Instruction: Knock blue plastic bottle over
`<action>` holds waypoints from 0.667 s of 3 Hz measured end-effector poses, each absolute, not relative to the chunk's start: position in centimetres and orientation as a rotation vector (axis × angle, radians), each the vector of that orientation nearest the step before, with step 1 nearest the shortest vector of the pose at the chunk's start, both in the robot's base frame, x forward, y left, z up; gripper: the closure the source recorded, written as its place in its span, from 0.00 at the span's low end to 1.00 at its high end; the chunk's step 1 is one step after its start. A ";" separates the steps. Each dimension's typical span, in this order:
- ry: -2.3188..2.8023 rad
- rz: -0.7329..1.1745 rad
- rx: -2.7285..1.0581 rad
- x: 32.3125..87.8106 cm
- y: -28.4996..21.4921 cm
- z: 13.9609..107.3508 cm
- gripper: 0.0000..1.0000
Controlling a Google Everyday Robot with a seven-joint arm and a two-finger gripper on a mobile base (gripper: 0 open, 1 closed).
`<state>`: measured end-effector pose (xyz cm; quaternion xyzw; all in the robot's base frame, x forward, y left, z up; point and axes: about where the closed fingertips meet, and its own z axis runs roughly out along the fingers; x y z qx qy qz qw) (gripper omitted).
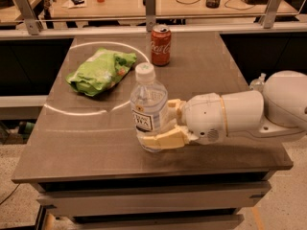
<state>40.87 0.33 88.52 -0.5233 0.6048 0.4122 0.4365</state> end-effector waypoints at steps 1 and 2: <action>1.437 0.906 -1.478 41.6 0.8 92.4 1.00; 1.387 0.710 -1.716 42.2 1.3 96.4 1.00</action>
Offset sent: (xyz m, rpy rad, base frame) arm 0.0324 0.0029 0.1231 -0.5580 -0.4610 0.2670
